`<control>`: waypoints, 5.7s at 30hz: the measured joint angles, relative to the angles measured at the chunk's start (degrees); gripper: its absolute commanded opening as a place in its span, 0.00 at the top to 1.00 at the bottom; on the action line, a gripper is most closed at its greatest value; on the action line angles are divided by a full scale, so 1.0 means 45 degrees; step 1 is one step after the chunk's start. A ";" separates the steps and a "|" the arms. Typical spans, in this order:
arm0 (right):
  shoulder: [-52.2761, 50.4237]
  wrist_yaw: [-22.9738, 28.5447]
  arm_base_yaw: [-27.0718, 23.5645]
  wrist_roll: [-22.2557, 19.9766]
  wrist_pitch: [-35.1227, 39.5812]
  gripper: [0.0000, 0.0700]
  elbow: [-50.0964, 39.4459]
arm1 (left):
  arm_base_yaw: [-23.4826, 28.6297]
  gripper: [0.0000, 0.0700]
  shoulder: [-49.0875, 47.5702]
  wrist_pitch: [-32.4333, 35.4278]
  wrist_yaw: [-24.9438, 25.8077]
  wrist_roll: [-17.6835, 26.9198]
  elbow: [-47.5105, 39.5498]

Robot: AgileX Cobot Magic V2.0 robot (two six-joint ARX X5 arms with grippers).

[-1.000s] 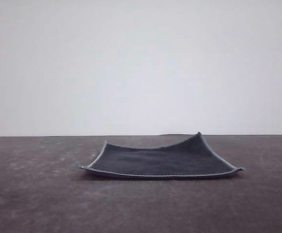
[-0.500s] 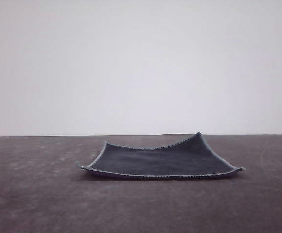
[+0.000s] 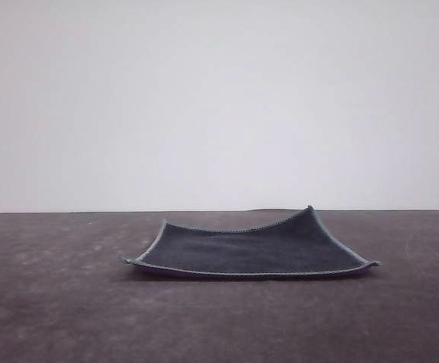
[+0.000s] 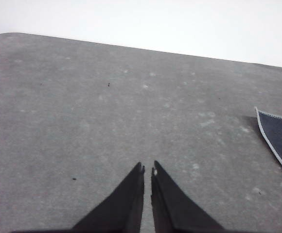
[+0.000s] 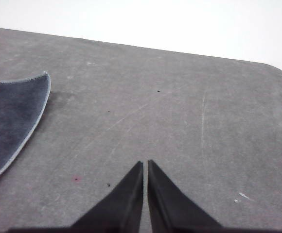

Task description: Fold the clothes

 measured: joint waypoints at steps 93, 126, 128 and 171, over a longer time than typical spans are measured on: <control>1.7024 -0.7024 0.0054 0.2837 -0.0441 0.14 1.0176 | -0.0588 0.49 1.8433 -0.0689 0.8689 -0.2016 1.1982; 2.5085 -0.7737 0.1466 0.3143 0.1142 0.14 1.6377 | -0.2511 0.50 2.6844 0.0733 0.8680 -0.2195 1.8028; 2.5413 -0.7728 0.1574 0.3143 0.1098 0.14 1.6686 | -0.2597 0.49 2.7031 0.0735 0.8561 -0.2191 1.8312; 2.5903 -0.7470 0.1974 0.2524 -0.0506 1.00 1.6989 | -0.3178 1.00 2.7559 -0.1142 0.8108 -0.1702 1.9217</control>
